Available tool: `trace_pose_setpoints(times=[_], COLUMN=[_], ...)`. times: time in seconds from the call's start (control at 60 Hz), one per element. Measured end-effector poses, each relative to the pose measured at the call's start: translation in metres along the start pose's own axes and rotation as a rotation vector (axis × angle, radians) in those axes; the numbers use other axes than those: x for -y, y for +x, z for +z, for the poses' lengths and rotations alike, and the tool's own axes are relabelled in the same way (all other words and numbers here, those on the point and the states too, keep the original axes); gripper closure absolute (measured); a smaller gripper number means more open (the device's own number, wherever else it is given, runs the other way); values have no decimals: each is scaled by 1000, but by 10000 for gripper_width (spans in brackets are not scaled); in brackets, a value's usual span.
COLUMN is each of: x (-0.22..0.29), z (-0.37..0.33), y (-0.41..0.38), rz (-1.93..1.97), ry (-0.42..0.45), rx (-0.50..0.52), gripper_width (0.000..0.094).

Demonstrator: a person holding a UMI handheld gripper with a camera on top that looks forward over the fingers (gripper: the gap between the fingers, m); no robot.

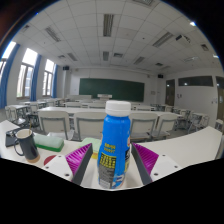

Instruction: Pour water

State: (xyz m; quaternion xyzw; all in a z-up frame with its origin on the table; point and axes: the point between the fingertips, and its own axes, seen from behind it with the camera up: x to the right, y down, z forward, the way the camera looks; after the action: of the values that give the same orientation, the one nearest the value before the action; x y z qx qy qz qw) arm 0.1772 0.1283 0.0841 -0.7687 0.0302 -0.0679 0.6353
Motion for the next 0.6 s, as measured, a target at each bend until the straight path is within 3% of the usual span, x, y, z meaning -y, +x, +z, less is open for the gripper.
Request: trace_pose_setpoints(times=[0.083,0.1,0.133,0.25,0.5,0.6], x=[0,0,-2,-2,-3,25], z=[19,16,17,21,21,8], y=[-3,-2,3,0,1,-15], rz=[36,43,50,74,46,-105], ry=[4,0,-2,53,7,48], rx=[7,11,-6,-47,-92,-111], gripper_width=[136,182,380,427,540,566])
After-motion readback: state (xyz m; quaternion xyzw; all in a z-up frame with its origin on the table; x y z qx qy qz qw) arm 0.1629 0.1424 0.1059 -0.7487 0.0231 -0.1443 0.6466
